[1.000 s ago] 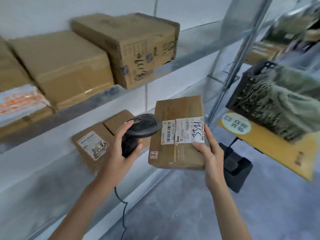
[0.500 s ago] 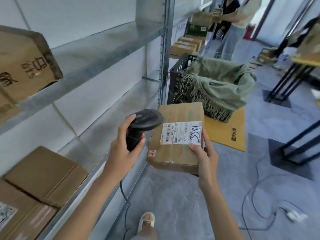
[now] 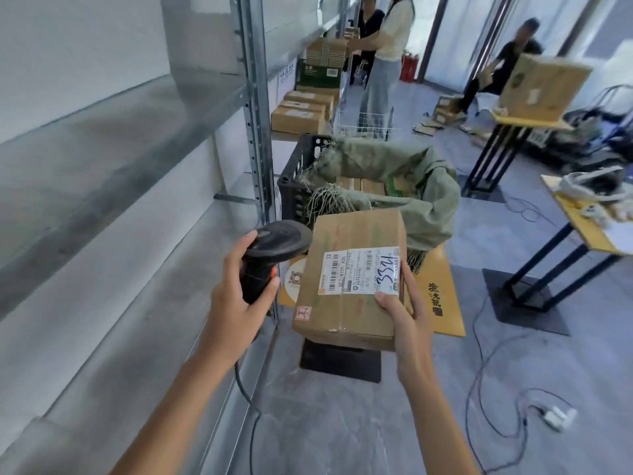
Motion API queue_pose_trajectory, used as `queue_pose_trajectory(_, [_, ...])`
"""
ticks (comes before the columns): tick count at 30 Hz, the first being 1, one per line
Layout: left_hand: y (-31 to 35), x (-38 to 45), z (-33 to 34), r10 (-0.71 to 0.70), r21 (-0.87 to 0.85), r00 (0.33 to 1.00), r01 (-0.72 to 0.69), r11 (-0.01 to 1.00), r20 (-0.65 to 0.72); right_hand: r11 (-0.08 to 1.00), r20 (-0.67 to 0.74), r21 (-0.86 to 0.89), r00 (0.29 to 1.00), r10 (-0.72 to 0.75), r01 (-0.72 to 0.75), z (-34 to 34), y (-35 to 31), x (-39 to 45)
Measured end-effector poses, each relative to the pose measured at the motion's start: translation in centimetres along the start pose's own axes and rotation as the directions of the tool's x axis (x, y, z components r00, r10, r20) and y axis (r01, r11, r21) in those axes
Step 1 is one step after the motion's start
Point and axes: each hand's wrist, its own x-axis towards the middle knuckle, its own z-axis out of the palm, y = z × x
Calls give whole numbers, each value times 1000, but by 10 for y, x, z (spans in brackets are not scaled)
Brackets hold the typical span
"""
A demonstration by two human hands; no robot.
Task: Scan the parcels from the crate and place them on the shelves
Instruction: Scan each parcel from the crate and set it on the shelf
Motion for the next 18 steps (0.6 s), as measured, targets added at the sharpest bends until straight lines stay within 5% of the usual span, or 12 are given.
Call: queue_pose_trajectory(18, [-74, 178, 103, -54, -43, 998, 52, 998, -43, 998, -4, 57, 999, -33, 33, 4, -21, 227])
